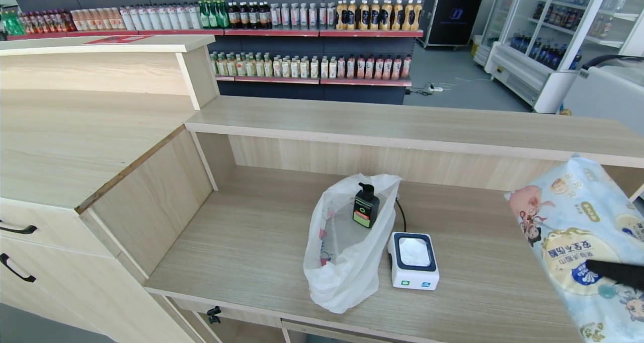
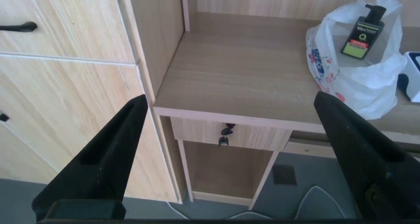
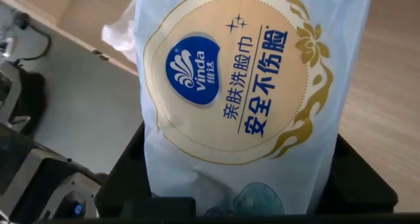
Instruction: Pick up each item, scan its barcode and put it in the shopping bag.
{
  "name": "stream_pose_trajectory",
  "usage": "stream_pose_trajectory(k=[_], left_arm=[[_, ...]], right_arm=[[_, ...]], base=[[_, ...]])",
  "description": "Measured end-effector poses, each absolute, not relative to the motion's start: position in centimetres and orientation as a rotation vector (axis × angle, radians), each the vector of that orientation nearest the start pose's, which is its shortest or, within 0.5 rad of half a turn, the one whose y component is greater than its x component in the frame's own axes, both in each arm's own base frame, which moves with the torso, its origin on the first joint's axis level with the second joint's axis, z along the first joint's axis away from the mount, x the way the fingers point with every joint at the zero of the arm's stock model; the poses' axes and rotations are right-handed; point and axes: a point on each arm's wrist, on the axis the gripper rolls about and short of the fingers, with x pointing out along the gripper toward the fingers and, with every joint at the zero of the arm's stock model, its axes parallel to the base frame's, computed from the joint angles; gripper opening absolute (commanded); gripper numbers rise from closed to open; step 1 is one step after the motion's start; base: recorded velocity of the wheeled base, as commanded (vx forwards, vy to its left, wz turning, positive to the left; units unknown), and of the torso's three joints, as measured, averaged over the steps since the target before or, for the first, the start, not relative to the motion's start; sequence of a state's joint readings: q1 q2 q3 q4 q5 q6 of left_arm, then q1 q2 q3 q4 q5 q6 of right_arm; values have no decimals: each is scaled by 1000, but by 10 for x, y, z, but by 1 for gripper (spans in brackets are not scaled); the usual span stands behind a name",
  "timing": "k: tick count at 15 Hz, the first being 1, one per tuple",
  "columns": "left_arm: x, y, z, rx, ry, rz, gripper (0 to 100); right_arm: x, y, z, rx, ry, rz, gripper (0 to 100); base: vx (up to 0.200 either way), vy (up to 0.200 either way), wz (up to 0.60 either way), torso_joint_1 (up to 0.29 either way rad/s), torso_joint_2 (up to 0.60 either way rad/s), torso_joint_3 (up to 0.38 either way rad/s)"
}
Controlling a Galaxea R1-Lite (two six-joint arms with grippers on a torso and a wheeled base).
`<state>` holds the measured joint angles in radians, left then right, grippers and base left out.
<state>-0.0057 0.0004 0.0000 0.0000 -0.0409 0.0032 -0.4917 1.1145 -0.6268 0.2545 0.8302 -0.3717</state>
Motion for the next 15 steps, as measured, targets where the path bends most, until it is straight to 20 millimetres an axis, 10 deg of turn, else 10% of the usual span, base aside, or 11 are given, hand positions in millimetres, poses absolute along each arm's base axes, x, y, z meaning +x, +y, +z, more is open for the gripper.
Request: stream_pose_trajectory(k=[4, 9, 15], left_arm=[[-23, -1, 75, 3, 0, -47, 100], [-23, -1, 76, 3, 0, -46, 100], [-23, -1, 75, 3, 0, -46, 100]], right_arm=[[124, -29, 203, -1, 534, 49, 0], [135, 10, 229, 13, 222, 246, 0], [183, 35, 212, 22, 252, 365, 0]], base=[[0, 0, 0, 0, 0, 0], [0, 0, 600, 1, 0, 4], [0, 0, 0, 0, 0, 0]])
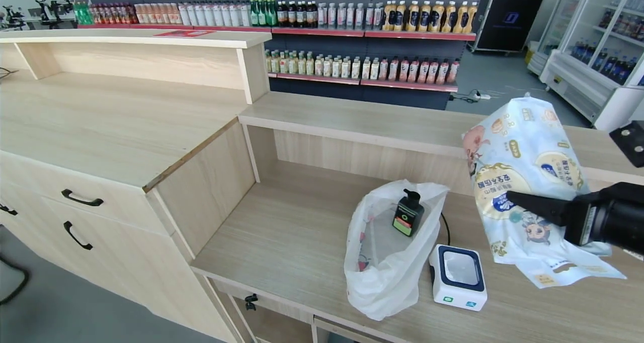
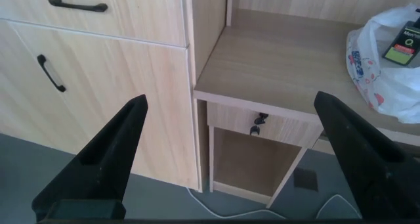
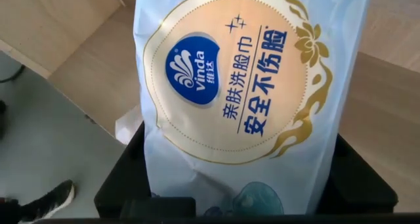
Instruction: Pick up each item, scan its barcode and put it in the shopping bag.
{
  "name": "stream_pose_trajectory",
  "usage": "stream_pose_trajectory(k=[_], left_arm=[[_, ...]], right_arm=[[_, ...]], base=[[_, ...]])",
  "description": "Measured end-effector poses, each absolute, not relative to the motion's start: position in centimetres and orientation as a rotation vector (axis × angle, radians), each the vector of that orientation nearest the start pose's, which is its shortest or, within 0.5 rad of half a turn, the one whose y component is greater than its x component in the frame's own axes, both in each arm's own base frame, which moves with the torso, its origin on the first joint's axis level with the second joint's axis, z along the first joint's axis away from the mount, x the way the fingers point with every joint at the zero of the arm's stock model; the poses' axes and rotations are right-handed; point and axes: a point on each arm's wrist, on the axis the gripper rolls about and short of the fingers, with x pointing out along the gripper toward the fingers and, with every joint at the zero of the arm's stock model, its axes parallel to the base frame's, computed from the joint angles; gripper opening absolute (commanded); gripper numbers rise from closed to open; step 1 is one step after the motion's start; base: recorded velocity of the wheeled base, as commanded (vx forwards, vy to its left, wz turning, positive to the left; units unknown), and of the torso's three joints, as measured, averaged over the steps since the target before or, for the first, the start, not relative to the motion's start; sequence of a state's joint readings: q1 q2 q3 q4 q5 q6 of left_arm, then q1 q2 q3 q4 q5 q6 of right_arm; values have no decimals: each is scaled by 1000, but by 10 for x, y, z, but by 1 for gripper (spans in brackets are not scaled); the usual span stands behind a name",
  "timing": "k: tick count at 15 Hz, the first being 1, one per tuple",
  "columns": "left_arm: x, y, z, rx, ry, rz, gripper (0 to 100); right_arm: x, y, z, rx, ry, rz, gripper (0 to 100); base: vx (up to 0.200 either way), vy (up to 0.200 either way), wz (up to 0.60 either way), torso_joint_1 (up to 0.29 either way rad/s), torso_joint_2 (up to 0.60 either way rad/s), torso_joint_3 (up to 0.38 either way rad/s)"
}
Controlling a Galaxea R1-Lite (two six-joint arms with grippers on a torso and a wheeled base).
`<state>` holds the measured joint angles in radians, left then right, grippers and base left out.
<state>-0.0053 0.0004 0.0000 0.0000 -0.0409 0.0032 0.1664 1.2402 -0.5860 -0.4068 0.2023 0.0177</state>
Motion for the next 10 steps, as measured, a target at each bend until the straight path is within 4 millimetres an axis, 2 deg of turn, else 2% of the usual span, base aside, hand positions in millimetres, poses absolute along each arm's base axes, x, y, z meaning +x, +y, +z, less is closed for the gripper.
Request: stream_pose_trajectory(k=[1, 3, 6, 10], left_arm=[[-23, -1, 75, 3, 0, -48, 100], [-23, -1, 75, 3, 0, -47, 100], [-23, -1, 75, 3, 0, -47, 100], [-23, -1, 75, 3, 0, -48, 100]], right_arm=[[195, 38, 209, 30, 232, 366, 0], [220, 42, 189, 44, 242, 368, 0], [247, 48, 160, 59, 272, 372, 0], [267, 59, 133, 73, 282, 417, 0]], base=[[0, 0, 0, 0, 0, 0], [0, 0, 0, 0, 0, 0], [0, 0, 0, 0, 0, 0], [0, 0, 0, 0, 0, 0]])
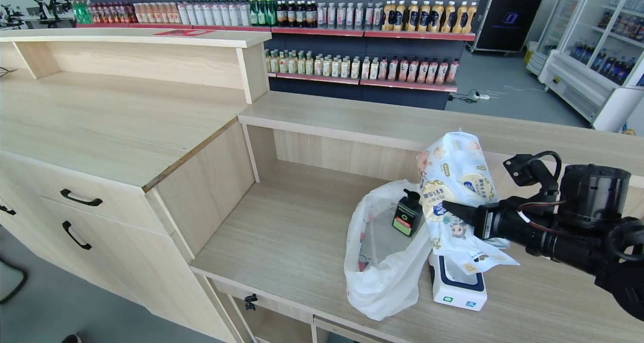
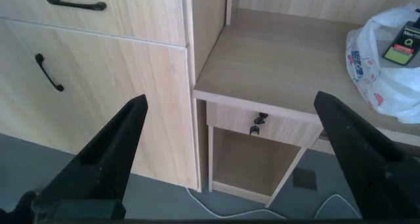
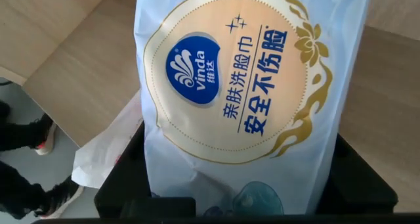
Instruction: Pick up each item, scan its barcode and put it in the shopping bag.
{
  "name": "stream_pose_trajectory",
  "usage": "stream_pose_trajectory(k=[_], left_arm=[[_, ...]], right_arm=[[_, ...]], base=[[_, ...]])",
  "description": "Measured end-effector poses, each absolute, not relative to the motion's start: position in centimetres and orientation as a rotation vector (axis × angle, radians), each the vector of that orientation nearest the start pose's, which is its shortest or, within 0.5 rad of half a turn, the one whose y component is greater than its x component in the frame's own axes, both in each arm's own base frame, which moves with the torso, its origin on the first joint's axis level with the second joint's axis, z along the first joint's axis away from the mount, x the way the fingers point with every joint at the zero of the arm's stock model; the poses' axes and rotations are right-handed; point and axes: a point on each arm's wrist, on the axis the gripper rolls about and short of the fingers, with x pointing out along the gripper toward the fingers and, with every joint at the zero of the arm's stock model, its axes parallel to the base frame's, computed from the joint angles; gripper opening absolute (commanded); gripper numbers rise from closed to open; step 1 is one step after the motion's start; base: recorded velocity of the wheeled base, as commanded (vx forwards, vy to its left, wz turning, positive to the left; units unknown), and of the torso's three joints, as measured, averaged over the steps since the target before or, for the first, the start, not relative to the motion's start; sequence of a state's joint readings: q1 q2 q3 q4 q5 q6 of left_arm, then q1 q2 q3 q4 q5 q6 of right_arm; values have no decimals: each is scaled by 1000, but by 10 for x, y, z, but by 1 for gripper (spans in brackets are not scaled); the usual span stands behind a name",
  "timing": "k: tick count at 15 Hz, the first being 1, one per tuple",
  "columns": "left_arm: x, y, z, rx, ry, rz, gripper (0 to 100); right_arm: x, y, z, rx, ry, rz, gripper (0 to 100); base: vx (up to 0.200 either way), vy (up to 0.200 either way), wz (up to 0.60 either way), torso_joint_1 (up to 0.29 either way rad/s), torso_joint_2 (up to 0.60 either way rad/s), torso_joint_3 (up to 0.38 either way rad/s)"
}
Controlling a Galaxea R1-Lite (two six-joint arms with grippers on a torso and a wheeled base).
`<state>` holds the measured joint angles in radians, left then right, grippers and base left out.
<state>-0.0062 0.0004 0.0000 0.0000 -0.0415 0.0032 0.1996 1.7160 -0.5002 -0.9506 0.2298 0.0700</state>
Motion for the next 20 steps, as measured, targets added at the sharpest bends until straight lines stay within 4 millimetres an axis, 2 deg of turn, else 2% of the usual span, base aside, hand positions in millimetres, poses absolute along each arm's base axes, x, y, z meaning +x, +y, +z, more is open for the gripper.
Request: stream_pose_trajectory(k=[6, 13, 16, 20], left_arm=[[-23, -1, 75, 3, 0, -47, 100], [-23, -1, 75, 3, 0, -47, 100], [-23, -1, 75, 3, 0, -47, 100], [-23, -1, 75, 3, 0, -47, 100]], right_arm=[[270, 68, 109, 81, 334, 515, 0], [280, 73, 107, 86, 205, 682, 0], [285, 76, 107, -4, 94, 748, 0], [292, 80, 93, -15, 78, 856, 0]], base=[[0, 0, 0, 0, 0, 0], [0, 0, 0, 0, 0, 0], [0, 0, 0, 0, 0, 0], [0, 0, 0, 0, 0, 0]])
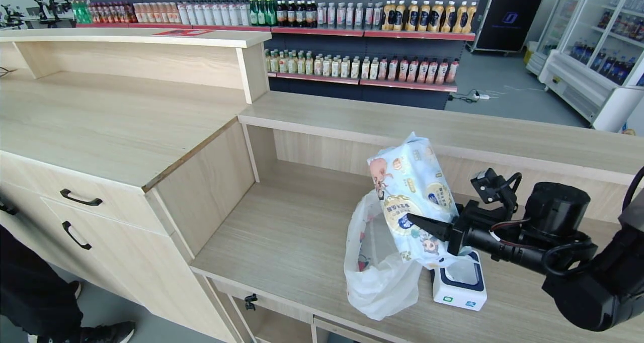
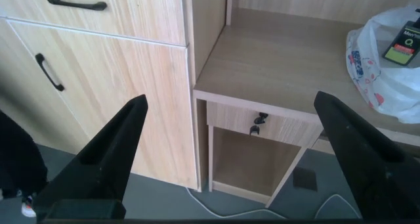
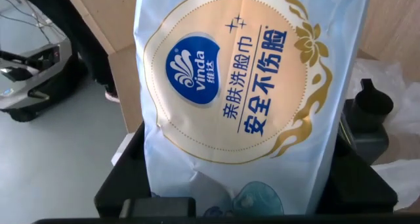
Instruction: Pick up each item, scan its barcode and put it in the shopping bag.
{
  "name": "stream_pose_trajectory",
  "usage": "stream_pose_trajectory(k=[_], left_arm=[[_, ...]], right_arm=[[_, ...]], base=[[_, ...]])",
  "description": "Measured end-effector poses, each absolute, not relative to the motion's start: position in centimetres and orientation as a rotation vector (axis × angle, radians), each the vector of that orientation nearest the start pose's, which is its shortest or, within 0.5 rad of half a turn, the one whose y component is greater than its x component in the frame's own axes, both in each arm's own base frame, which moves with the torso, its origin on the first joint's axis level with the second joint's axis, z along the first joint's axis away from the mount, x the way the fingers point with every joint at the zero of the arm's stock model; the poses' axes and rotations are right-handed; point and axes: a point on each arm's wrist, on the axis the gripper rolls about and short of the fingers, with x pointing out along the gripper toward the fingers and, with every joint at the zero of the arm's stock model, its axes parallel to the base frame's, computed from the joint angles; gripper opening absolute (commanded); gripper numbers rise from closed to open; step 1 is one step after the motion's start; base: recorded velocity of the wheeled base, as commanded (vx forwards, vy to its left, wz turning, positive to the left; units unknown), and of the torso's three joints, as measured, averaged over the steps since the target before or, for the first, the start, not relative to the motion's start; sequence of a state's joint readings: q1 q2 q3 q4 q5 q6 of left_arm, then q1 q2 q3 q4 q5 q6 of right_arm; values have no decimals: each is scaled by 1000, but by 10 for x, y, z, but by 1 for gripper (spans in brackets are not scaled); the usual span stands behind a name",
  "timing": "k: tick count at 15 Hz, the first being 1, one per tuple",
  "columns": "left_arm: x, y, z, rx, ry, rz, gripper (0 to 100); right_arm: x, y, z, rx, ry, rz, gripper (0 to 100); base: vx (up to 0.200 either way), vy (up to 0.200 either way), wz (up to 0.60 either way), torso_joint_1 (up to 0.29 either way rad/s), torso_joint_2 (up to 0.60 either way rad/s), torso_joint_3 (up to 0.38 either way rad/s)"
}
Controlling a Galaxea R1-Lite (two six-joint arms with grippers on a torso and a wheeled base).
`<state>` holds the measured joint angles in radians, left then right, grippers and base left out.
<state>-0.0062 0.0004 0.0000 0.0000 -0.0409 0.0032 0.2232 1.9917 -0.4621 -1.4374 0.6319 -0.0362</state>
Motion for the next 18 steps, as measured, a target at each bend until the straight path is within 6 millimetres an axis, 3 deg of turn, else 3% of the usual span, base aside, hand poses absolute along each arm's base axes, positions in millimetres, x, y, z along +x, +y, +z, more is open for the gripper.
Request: stream_pose_trajectory(k=[4, 7, 10, 13, 15, 18], left_arm=[[-23, -1, 75, 3, 0, -47, 100], [-23, -1, 75, 3, 0, -47, 100], [-23, -1, 75, 3, 0, -47, 100], [-23, -1, 75, 3, 0, -47, 100], [-23, -1, 76, 3, 0, -47, 100], [-23, -1, 75, 3, 0, -47, 100]], right_arm=[[298, 79, 81, -16, 80, 876, 0], [297, 66, 84, -44, 87, 832, 0], [281, 31, 111, -96, 103, 725, 0], [250, 2, 138, -133, 137, 629, 0], [237, 1, 154, -112, 103, 610, 0], [229, 16, 165, -28, 95, 648, 0]], base=[[0, 0, 0, 0, 0, 0], [0, 0, 0, 0, 0, 0], [0, 0, 0, 0, 0, 0], [0, 0, 600, 5, 7, 4], [0, 0, 600, -5, 0, 2], [0, 0, 0, 0, 0, 0]])
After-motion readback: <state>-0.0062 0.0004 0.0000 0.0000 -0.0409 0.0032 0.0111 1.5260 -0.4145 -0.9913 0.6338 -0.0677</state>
